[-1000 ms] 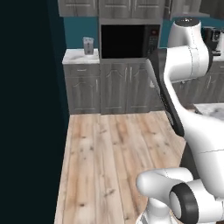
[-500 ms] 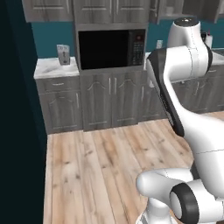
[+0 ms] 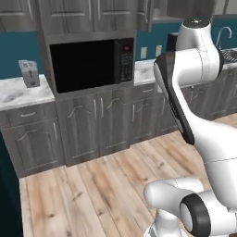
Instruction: There is a bowl on the dining counter. Grab a lemon wedge from the fridge and place it in the bowl. Then get the liquor bottle and glass cup from the cabinet and place them next to the bowl.
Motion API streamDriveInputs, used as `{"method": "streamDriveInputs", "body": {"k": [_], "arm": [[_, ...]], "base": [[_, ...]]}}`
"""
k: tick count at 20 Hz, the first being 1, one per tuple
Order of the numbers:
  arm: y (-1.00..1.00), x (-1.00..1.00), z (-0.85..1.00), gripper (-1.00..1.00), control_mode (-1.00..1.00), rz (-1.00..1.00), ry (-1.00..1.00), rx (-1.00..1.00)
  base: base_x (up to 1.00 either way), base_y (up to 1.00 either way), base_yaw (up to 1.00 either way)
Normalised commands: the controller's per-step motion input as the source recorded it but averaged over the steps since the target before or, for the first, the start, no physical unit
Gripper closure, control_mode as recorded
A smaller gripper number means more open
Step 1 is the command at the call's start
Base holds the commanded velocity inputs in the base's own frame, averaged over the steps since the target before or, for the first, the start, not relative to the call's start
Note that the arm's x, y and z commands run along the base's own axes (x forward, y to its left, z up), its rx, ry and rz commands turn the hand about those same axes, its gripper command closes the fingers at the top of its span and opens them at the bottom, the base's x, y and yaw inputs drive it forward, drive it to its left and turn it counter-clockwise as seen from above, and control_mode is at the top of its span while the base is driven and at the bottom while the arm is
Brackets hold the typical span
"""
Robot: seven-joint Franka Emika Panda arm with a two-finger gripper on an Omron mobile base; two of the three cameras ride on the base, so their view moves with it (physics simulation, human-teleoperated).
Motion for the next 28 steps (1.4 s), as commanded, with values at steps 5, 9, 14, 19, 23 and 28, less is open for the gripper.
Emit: {"method": "streamDriveInputs", "body": {"k": [5, 9, 14, 19, 23, 28], "arm": [[0.00, 0.00, 0.00, -1.00, 1.00, 0.00, 0.00, 0.00], [0.00, 0.00, 0.00, -1.00, 1.00, 0.00, 0.00, 0.00], [0.00, 0.00, 0.00, -1.00, 1.00, 0.00, 0.00, 0.00], [0.00, 0.00, 0.00, -1.00, 1.00, 0.00, 0.00, 0.00], [0.00, 0.00, 0.00, -1.00, 1.00, 0.00, 0.00, 0.00], [0.00, 0.00, 0.00, -1.00, 1.00, 0.00, 0.00, 0.00]], "base": [[1.00, 0.29, -0.43], [1.00, 0.22, -0.45], [1.00, 0.12, -0.45], [1.00, 0.00, -0.43], [1.00, -0.01, -0.38], [1.00, -0.30, -0.18]]}}
